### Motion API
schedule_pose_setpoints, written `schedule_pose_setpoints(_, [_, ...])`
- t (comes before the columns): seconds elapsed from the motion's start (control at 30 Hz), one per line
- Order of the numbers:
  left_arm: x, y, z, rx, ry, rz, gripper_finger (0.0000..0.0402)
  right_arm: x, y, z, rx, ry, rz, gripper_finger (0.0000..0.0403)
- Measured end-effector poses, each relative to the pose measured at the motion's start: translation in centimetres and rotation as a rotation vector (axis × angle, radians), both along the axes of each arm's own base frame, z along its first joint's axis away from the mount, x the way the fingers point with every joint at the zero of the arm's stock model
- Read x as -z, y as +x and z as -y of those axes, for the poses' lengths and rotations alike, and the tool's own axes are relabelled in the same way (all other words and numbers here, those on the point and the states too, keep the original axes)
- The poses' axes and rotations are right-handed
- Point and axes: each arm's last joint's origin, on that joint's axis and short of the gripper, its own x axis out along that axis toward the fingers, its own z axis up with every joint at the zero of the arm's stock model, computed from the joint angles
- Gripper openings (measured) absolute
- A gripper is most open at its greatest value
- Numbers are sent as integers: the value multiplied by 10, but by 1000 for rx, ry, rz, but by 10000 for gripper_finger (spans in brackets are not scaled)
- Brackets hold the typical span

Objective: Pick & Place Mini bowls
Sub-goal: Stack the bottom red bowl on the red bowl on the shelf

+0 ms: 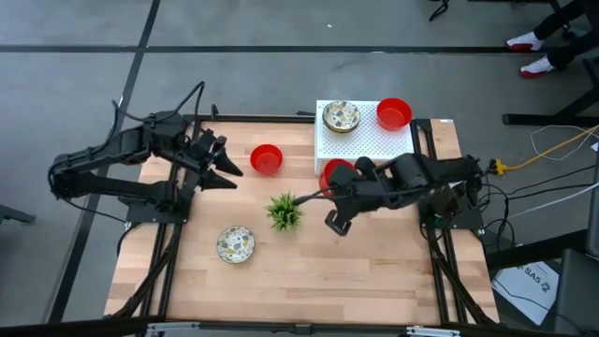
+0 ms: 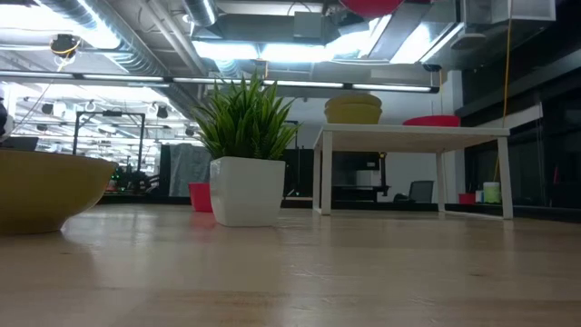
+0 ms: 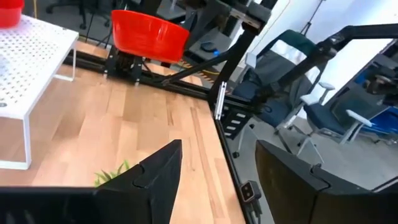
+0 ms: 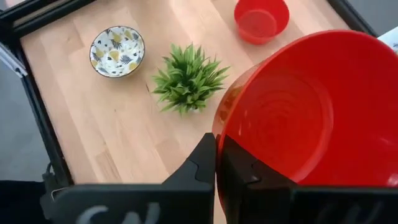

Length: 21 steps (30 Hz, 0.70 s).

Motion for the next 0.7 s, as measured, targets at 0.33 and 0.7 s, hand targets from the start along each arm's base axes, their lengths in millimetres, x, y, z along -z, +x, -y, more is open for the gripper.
schedule_pose_setpoints(0.33, [-3, -6, 1, 4, 8, 22, 198, -21, -20, 26, 119, -115, 100, 6])
schedule_pose_setpoints(0.7, [-3, -5, 0, -37, 28, 26, 198, -28, -21, 75, 291, -335, 92, 6])
